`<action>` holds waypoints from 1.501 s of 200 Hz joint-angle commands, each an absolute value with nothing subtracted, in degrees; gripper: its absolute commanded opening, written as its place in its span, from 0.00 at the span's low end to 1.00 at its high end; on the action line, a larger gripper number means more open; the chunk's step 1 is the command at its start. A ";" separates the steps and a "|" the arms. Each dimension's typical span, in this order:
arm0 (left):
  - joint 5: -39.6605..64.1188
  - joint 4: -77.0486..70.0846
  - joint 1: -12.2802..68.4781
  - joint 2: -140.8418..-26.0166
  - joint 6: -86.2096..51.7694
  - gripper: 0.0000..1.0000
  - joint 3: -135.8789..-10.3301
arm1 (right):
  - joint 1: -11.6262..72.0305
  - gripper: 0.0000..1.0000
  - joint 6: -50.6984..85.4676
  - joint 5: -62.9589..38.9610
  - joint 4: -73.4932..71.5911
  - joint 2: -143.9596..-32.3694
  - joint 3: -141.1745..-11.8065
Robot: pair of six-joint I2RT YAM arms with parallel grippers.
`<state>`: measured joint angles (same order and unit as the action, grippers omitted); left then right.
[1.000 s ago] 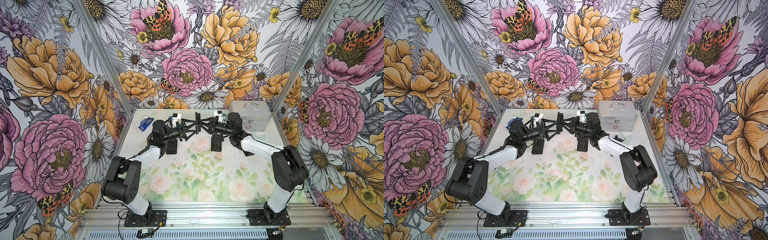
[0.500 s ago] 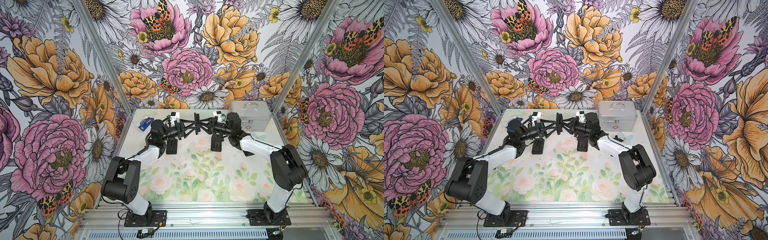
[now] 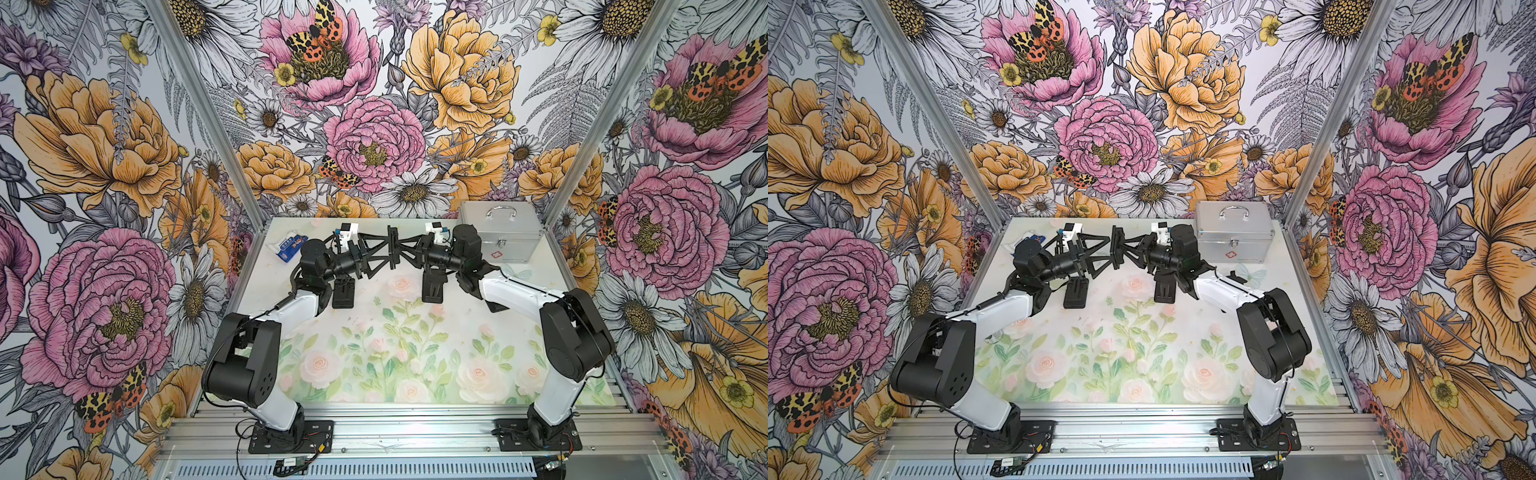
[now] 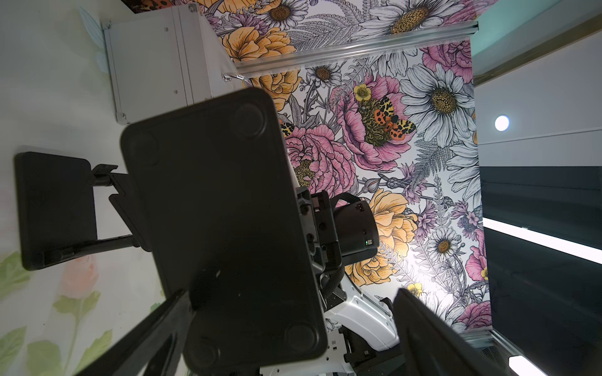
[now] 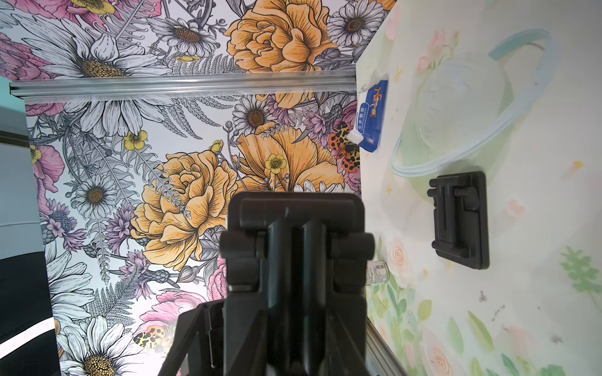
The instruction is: Open the phone stand
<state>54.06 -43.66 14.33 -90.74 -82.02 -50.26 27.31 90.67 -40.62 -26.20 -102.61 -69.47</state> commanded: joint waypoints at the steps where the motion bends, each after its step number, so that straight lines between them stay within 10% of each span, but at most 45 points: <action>1: 55.21 -44.82 14.06 -91.34 -80.69 0.99 -48.94 | 28.04 0.00 91.47 -41.98 -28.39 -102.92 -72.63; 79: 54.88 -44.81 14.06 -91.58 -80.55 0.97 -49.52 | 28.31 0.00 91.67 -41.85 -28.48 -103.79 -72.63; 153: 54.73 -45.08 13.71 -91.42 -80.56 0.66 -50.03 | 28.40 0.00 91.58 -41.60 -28.65 -104.24 -72.63; 300: 56.98 -45.65 8.48 -90.79 -81.04 0.66 -49.04 | 25.42 0.00 91.57 -40.98 -28.65 -102.46 -70.47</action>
<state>57.60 -43.16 11.42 -91.00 -83.26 -49.17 27.51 90.02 -41.45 -27.33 -103.72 -71.40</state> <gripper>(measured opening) 0.748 0.283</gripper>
